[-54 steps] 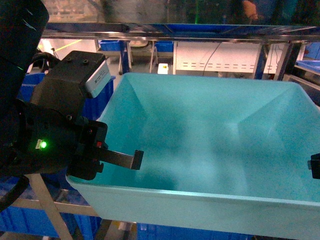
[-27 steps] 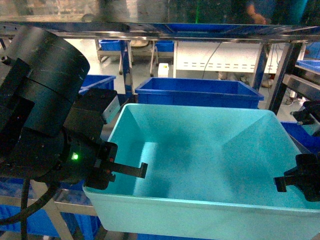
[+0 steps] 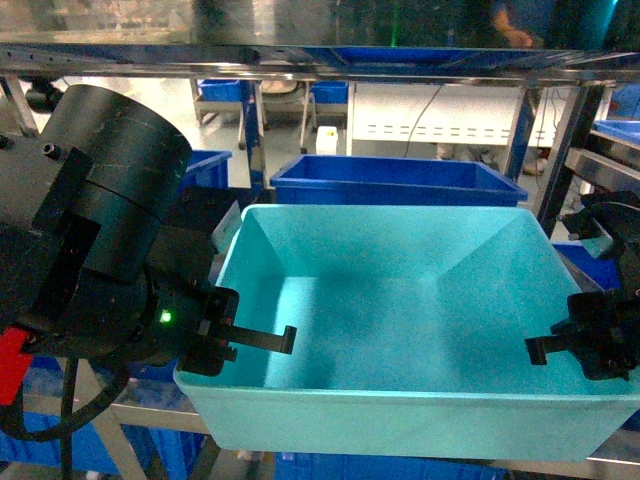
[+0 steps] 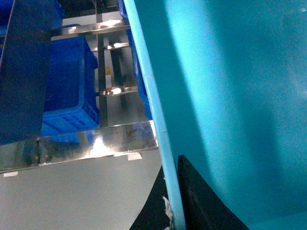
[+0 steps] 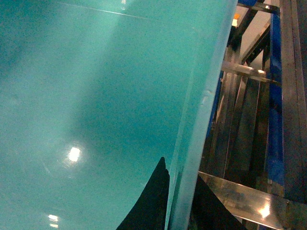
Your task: Organize blue bins on left shelf correctly
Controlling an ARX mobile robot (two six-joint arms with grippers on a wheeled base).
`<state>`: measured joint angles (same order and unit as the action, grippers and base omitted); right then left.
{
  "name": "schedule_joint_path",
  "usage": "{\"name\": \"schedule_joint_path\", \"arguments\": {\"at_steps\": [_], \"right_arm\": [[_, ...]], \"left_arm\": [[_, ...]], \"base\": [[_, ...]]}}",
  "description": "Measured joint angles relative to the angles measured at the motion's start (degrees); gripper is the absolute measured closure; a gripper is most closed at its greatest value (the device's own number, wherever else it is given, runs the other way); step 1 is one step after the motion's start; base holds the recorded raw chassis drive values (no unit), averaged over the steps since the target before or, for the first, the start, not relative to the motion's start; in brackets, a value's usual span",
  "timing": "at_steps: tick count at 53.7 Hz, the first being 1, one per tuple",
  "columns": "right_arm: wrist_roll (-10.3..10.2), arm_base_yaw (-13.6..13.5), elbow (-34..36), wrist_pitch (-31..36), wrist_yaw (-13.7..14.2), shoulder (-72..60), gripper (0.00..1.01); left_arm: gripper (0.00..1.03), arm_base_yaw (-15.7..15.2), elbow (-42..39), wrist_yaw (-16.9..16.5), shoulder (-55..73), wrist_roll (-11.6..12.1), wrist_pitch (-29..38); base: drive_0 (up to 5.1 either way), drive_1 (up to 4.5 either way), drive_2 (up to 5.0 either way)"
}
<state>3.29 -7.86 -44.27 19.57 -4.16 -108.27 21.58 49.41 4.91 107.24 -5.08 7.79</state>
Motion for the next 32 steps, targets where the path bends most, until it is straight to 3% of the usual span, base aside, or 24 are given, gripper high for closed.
{"name": "schedule_joint_path", "arguments": {"at_steps": [23,32], "right_arm": [[0.2,0.0,0.0,-0.2,0.0,0.0,0.94],[0.3,0.0,0.0,-0.3,0.0,0.0,0.94]], "left_arm": [[1.01,0.0,0.0,-0.1,0.0,0.0,-0.2],[1.01,0.0,0.0,0.0,0.0,0.0,-0.2]], "base": [[0.0,0.0,0.0],[0.0,3.05,-3.0]]}}
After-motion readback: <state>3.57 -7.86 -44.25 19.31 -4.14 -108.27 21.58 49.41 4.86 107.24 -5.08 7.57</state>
